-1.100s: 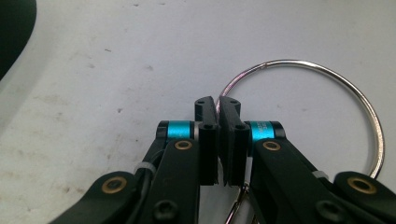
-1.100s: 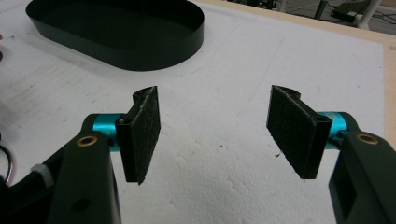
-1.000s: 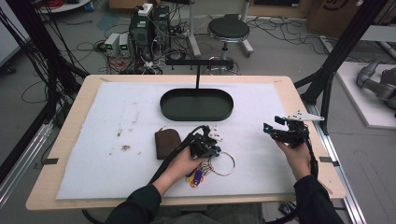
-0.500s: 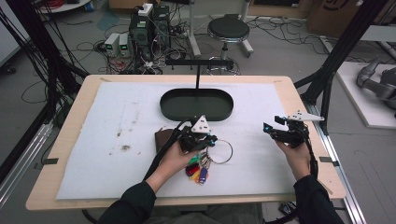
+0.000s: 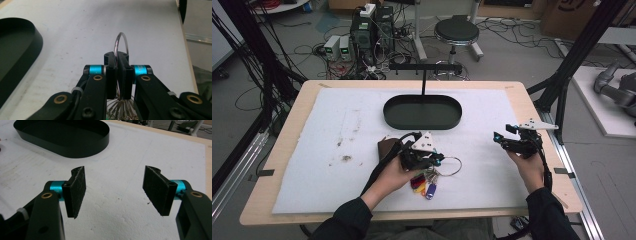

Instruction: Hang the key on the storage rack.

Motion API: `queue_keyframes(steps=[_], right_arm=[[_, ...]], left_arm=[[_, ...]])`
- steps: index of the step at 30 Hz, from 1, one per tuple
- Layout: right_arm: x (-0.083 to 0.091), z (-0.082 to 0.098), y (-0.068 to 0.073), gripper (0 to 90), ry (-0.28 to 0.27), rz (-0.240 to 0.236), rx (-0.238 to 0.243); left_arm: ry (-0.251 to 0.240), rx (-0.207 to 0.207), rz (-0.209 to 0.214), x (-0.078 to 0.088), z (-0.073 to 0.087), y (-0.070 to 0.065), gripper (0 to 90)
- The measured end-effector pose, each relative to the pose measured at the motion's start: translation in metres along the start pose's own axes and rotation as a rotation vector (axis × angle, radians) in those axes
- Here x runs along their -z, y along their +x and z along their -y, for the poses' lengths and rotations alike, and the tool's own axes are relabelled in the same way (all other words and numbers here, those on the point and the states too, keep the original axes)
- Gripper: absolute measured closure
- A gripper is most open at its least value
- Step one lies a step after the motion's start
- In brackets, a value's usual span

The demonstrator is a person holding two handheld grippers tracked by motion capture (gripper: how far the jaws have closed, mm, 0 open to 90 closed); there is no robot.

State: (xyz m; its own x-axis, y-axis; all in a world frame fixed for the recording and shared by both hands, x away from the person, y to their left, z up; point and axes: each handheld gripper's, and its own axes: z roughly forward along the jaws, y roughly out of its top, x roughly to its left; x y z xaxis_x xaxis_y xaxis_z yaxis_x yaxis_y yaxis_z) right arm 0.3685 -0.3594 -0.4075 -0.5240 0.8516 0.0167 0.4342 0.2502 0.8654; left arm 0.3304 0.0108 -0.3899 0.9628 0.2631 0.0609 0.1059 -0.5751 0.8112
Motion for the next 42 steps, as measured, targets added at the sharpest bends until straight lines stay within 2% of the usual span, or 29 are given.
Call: queue_keyframes(steps=[6,10,15,19,25,29,35,42], right_arm=[[0.0,0.0,0.0,35.9,0.004,0.002,0.0],[0.0,0.0,0.0,36.0,0.004,0.001,0.0],[0.0,0.0,-0.001,36.2,0.001,0.001,-0.002],[0.0,0.0,-0.001,36.2,0.0,0.0,0.0],[-0.001,0.0,-0.001,36.2,-0.005,0.001,-0.001],[-0.001,0.0,-0.001,36.3,-0.003,0.002,0.001],[-0.001,0.0,-0.001,36.3,0.0,0.004,0.001],[-0.001,0.0,-0.001,36.3,0.0,0.005,0.001]], left_arm=[[0.006,0.011,0.021,-0.001,0.002,0.001,85.2],[0.049,0.008,0.041,-0.007,0.005,0.001,83.9],[0.036,0.001,0.046,-0.006,0.005,0.001,86.4],[-0.004,0.0,0.032,0.001,0.003,0.002,86.6],[-0.097,0.009,0.006,0.019,-0.004,0.008,86.7],[-0.137,0.0,-0.028,0.032,-0.009,0.012,86.7],[-0.19,0.01,-0.071,0.048,-0.014,0.017,86.7],[-0.259,0.025,-0.138,0.077,-0.02,0.032,86.7]])
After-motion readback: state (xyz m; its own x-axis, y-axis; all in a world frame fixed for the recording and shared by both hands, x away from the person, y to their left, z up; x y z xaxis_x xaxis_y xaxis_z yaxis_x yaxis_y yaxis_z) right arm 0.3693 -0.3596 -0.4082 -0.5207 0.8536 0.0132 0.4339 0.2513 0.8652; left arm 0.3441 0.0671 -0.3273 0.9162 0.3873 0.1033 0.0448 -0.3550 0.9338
